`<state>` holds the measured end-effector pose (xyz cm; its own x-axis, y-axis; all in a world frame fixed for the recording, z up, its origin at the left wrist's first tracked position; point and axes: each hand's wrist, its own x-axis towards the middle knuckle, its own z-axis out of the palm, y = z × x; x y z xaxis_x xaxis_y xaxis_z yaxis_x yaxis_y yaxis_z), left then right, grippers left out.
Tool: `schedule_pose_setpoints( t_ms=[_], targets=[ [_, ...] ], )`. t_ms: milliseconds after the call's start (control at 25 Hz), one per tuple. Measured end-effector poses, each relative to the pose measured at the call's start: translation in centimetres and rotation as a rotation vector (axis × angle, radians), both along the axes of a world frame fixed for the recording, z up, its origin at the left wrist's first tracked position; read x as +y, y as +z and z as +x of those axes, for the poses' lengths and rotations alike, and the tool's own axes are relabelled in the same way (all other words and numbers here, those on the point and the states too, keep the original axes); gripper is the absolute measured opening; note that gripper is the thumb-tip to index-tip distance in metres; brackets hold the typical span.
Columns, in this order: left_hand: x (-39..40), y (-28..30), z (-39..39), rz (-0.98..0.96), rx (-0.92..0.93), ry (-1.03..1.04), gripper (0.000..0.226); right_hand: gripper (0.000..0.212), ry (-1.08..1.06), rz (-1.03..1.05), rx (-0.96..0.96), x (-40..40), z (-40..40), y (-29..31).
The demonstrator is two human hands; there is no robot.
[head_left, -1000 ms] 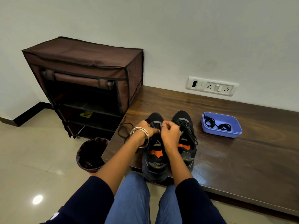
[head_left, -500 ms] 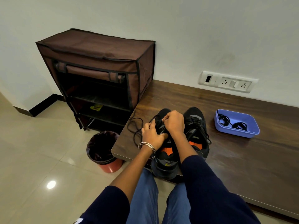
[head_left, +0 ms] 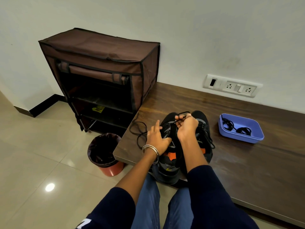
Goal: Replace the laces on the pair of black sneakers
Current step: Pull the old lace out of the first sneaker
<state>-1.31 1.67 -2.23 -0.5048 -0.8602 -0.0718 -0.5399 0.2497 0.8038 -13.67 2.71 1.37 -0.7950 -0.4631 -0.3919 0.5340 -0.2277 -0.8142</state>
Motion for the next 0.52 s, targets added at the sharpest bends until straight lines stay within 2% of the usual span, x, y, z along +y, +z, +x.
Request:
schedule_pose_setpoints(
  t_ms=[120,200,360,520],
  targets=[
    [0.3,0.2,-0.1,-0.049,-0.014,-0.037,0.071,0.027,0.042,0.063,0.155,-0.1,0.4,-0.3],
    [0.4,0.2,0.0,-0.055,-0.032,-0.049,0.063,0.027,0.079,0.091,0.184,0.0,0.2,-0.3],
    [0.5,0.2,-0.3,-0.07,-0.061,-0.055,0.061,0.03,0.048,0.028,-0.059,0.2,-1.2,-0.5],
    [0.2,0.1,-0.3,-0.083,-0.113,-0.047,0.062,0.033,0.016,-0.163,-0.338,1.1,-2.3,0.1]
  ],
)
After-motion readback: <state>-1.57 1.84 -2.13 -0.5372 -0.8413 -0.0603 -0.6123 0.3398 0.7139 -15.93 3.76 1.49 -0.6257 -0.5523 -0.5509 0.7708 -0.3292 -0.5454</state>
